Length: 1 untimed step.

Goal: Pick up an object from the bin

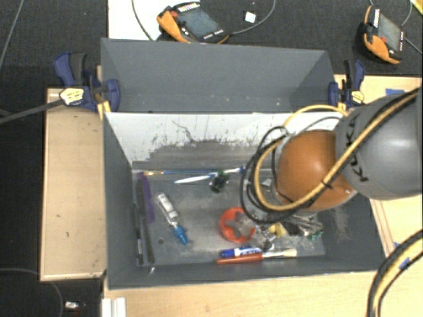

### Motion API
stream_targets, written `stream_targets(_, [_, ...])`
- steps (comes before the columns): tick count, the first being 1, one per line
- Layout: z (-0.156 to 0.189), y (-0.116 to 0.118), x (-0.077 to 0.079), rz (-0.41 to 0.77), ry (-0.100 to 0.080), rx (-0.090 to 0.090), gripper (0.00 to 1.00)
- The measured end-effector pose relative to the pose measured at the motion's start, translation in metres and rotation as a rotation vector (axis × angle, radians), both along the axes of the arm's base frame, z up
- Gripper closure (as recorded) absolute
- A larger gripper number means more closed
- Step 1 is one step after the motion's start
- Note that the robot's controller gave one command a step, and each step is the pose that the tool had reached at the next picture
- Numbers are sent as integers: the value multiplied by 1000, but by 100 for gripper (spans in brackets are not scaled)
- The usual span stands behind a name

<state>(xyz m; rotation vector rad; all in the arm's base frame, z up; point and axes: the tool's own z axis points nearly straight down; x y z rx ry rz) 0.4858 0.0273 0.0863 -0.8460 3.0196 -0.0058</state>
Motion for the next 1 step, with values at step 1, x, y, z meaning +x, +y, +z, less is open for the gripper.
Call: stream_targets(1, [46,0,2,-4,-8,1,100])
